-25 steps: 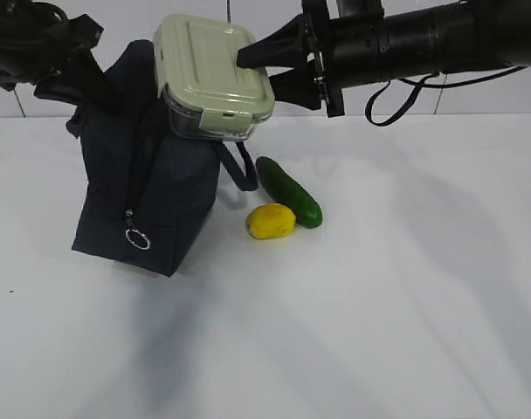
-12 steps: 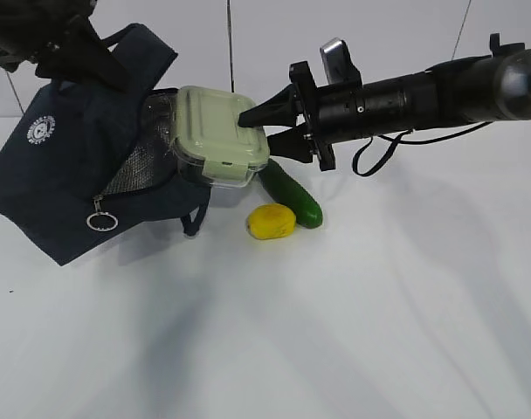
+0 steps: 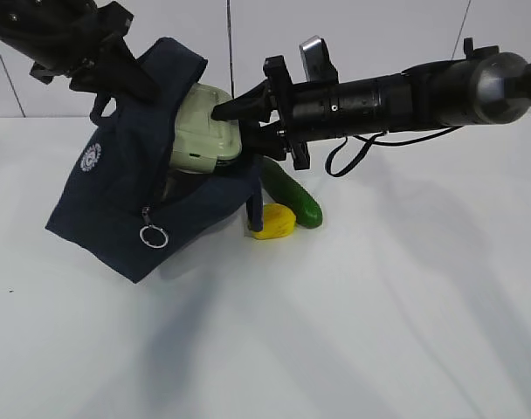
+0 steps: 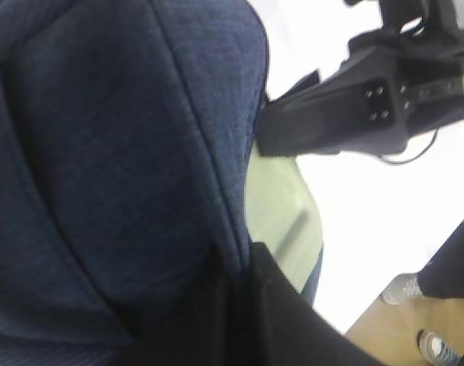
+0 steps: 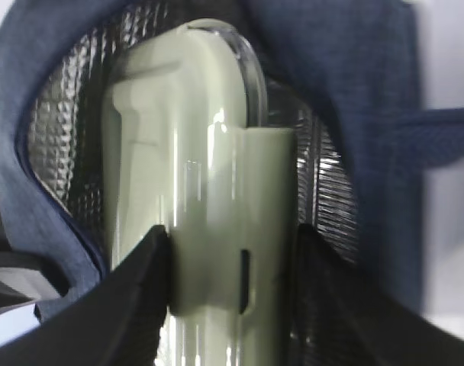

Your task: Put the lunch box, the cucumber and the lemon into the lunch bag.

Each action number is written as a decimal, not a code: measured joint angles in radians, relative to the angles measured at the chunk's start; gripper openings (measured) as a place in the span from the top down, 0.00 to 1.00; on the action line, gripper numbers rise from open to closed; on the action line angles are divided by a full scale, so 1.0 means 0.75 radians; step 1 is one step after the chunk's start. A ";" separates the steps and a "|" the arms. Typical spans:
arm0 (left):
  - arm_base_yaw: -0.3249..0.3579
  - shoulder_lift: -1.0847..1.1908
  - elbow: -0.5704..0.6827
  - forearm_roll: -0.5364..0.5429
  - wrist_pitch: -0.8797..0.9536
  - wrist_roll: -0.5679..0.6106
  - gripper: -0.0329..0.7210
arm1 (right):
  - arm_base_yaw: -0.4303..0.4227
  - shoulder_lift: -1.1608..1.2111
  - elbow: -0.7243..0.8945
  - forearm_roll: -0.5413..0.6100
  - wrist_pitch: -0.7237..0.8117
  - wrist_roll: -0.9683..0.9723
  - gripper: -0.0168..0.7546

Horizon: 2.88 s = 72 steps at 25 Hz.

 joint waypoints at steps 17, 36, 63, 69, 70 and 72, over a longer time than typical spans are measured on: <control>0.000 0.000 0.000 0.064 -0.033 -0.014 0.95 | 0.140 0.159 -0.189 0.082 -0.156 -0.047 0.52; 0.000 0.014 0.000 0.182 -0.041 -0.070 0.95 | 0.206 0.226 -0.221 0.082 -0.263 -0.038 0.52; -0.002 0.107 -0.002 0.162 -0.015 -0.072 0.95 | 0.206 0.331 -0.229 0.069 -0.255 0.032 0.47; -0.002 0.110 -0.002 0.162 -0.015 -0.072 0.95 | 0.206 0.331 -0.235 0.103 -0.212 0.038 0.46; -0.002 0.110 -0.002 0.162 -0.015 -0.072 0.95 | 0.206 0.331 -0.235 0.107 -0.200 0.038 0.46; -0.002 0.110 -0.002 0.162 -0.015 -0.072 0.95 | 0.206 0.331 -0.235 0.107 -0.178 0.039 0.45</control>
